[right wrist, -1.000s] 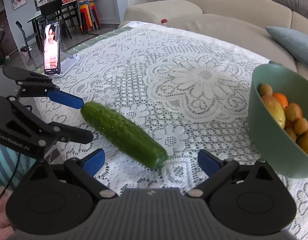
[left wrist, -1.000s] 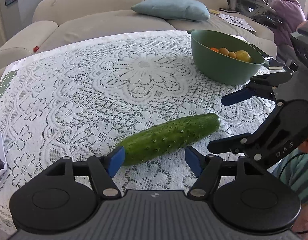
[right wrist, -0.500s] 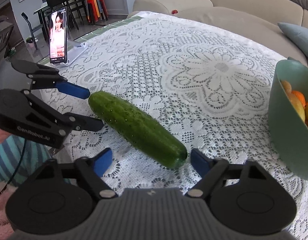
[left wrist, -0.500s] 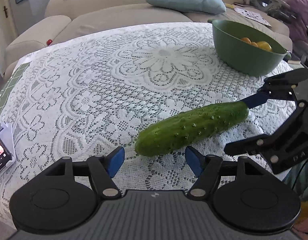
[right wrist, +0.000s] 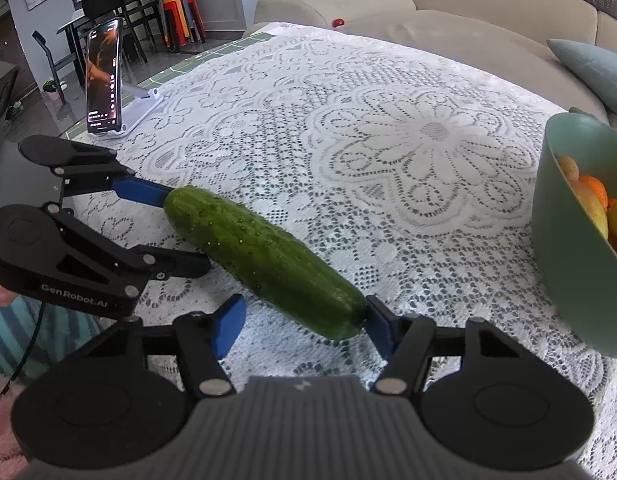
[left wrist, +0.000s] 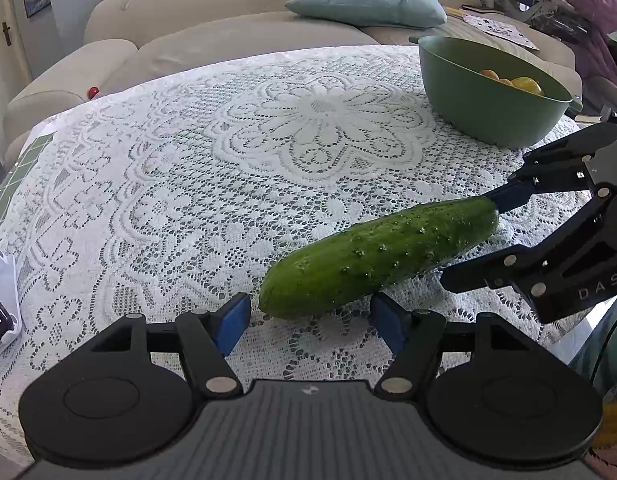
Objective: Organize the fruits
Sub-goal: 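Grasp the cucumber at one end with the right tool while the left tool grasps the other end, then lift the cucumber with both tools and carry it over the green colander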
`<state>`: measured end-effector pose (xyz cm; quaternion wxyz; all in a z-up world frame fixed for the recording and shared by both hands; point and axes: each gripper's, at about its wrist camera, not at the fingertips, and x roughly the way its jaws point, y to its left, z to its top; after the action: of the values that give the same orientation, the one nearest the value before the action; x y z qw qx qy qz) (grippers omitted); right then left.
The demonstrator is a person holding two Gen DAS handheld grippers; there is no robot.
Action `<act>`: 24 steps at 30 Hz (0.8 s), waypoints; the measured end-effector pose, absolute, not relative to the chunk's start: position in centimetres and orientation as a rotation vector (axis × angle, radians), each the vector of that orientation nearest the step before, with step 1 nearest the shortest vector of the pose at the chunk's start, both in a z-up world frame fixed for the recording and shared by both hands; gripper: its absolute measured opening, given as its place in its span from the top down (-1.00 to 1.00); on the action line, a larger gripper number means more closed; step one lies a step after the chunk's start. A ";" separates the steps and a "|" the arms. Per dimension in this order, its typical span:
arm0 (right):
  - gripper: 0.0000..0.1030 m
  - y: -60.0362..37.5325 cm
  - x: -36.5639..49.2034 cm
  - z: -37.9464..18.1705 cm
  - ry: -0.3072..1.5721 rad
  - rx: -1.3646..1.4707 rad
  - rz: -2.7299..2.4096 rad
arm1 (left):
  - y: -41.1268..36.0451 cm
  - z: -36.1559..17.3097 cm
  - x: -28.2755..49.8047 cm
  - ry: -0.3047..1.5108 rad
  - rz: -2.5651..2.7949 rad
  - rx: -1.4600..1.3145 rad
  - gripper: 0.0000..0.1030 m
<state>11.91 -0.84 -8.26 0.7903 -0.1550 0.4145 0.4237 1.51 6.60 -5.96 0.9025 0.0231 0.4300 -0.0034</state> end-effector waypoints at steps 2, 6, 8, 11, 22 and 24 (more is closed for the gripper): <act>-0.19 -0.8 11.9 -8.3 0.890 -0.339 0.910 | 6.7 -6.0 1.5 0.888 -0.012 0.040 -0.57; -0.19 -0.4 11.7 -8.4 0.878 -0.362 0.906 | 6.9 -6.0 1.5 0.887 -0.014 0.024 -0.58; -0.19 -0.4 11.7 -8.4 0.875 -0.365 0.904 | 6.7 -6.0 1.4 0.882 -0.012 0.035 -0.60; -0.20 -0.3 11.8 -8.4 0.870 -0.366 0.899 | 6.6 -6.2 1.3 0.865 -0.020 0.041 -0.61; -0.13 -0.4 11.7 -8.3 0.870 -0.361 0.893 | 6.0 -6.2 1.4 0.854 -0.039 0.058 -0.52; -0.13 -0.4 11.7 -8.2 0.868 -0.362 0.889 | 6.0 -6.2 1.4 0.854 -0.037 0.061 -0.47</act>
<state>11.70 -0.39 -8.23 0.7978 -0.1688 0.4044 0.4140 1.36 6.02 -6.15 0.9096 0.0294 0.4141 -0.0181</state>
